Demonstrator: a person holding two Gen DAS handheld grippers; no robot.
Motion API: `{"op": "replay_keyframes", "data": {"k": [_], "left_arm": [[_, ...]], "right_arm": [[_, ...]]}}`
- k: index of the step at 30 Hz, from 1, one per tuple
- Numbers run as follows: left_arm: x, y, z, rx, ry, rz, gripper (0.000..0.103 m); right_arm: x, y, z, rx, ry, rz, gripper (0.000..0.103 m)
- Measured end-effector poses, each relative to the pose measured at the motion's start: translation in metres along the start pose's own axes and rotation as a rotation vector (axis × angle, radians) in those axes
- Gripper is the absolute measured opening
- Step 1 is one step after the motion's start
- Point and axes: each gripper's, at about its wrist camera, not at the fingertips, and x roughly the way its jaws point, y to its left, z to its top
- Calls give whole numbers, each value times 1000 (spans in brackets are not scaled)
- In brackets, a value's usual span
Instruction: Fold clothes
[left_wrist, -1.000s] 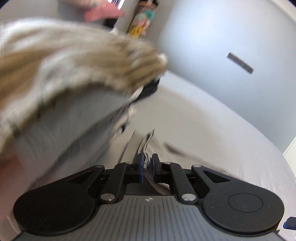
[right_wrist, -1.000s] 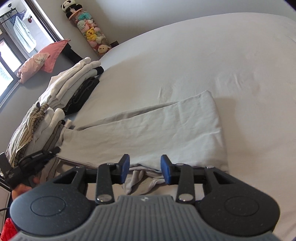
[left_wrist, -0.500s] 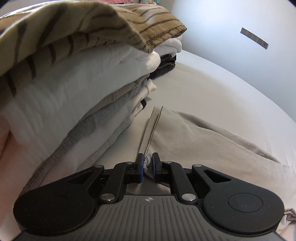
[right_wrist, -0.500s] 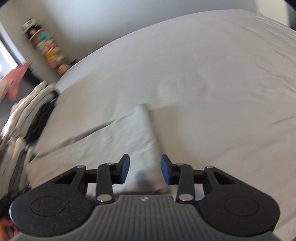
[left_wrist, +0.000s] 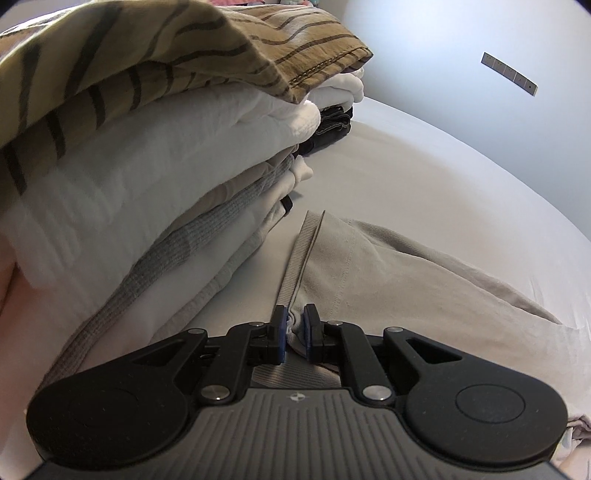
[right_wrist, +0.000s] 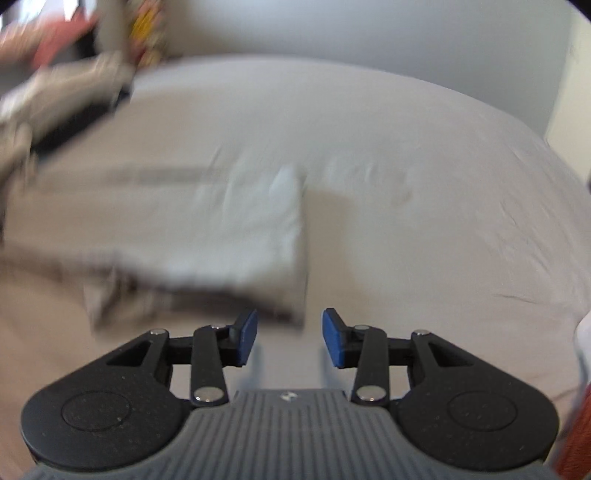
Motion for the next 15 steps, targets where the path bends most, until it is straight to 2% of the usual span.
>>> {"op": "replay_keyframes", "data": {"k": [4,9,12,15], "left_arm": [[-1,0,0,2,2,0,11],[0,-1,0,0,3,0,12],[0,-1,0,4,2,0,12],[1,-1,-1,6,0,0,12]], "right_arm": [[7,14,-9,-109,-63,-96,42],[9,21,-1,-142,-134,-123,42],[17,35,-2,-223,-155,-157,42],[28,51,-6,-347,-178,-242,42]]}}
